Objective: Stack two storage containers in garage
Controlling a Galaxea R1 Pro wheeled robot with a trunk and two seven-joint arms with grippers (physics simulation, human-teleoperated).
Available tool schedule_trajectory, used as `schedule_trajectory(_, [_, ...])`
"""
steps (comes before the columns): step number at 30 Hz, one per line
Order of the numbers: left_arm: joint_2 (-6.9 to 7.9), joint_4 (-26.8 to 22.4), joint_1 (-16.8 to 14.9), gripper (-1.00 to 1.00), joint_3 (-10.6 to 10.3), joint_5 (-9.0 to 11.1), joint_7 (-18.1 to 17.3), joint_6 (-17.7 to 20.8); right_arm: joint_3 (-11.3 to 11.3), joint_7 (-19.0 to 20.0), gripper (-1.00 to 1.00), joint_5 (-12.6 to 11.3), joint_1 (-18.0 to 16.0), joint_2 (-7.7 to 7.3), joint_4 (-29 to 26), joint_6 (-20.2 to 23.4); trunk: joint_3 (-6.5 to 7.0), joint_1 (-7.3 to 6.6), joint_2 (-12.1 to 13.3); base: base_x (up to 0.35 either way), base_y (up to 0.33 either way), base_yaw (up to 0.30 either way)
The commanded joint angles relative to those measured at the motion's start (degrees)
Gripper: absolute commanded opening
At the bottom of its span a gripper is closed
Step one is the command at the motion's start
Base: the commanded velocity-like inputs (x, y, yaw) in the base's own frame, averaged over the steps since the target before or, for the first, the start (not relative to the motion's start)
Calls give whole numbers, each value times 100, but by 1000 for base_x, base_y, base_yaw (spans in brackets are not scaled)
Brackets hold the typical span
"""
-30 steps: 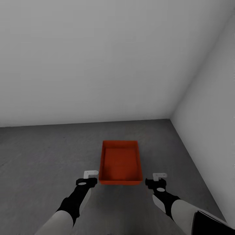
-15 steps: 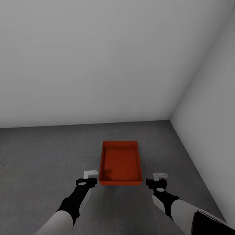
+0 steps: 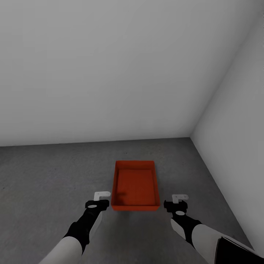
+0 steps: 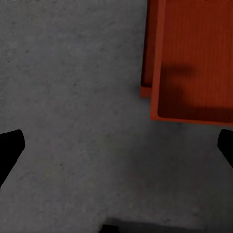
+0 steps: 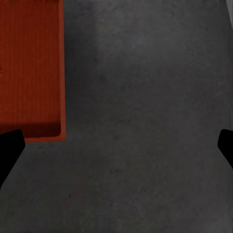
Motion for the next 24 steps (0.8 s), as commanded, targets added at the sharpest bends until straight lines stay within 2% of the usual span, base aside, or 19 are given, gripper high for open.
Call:
schedule_trajectory(1, [-4,-10,-1,100,11,-32,6,38,49,-21,100,-59,-4,0,-3,-18,1,3,-9,0,0,0])
schedule_trajectory(24, [-4,6,-1,100,11,-32,7,39,49,-13,100,-59,-4,2,-3,-10,205,3,-9,0,0,0])
